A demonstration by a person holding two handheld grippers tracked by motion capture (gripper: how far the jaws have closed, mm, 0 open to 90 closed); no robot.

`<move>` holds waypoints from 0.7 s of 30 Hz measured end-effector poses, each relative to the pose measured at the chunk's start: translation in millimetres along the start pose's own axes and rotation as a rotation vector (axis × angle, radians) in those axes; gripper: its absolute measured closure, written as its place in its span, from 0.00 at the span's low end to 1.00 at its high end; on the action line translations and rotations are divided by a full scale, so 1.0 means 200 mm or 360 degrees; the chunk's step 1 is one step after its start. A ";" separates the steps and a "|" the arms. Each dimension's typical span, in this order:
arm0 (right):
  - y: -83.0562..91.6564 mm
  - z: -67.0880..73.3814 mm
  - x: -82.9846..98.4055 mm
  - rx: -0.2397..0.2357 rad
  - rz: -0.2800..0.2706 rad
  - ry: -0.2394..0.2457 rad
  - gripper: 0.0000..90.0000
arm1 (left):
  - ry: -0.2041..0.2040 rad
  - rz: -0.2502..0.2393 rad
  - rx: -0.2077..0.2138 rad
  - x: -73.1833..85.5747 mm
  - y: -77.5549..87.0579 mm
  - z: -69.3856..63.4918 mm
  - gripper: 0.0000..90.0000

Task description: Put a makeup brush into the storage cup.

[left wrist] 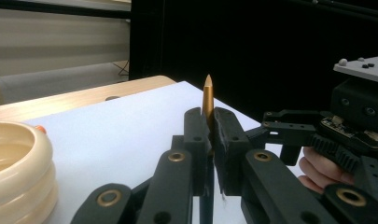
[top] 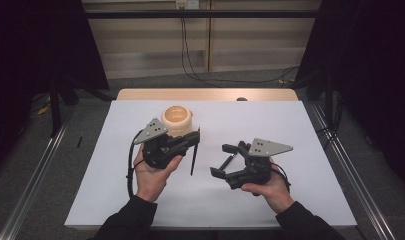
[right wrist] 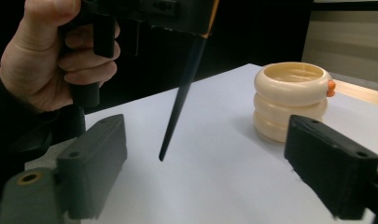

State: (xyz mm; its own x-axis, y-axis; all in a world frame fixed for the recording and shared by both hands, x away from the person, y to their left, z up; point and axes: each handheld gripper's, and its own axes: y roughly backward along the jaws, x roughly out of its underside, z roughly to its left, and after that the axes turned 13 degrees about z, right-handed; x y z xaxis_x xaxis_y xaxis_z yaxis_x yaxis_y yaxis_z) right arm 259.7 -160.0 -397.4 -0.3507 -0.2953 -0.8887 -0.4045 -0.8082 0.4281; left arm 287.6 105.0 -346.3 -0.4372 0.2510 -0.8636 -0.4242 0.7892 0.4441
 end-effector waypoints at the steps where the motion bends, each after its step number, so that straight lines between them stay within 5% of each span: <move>1: 0.00 0.00 -0.01 -0.0005 0.0002 0.0004 0.21 | 0.0000 0.0000 0.0000 0.00 0.00 0.00 0.94; 21: -0.13 -0.04 -0.08 -0.0150 0.0010 -0.0004 0.56 | -0.0032 0.0009 0.0061 0.02 -0.06 -0.04 0.94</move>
State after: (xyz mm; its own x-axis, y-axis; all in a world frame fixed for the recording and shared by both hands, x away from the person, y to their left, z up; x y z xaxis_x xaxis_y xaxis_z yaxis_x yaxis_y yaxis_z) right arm 283.1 -138.4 -395.3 -0.3549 -0.2993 -0.8857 -0.3211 -0.8507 0.4161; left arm 283.7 92.0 -353.7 -0.4232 0.2664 -0.8660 -0.3909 0.8085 0.4398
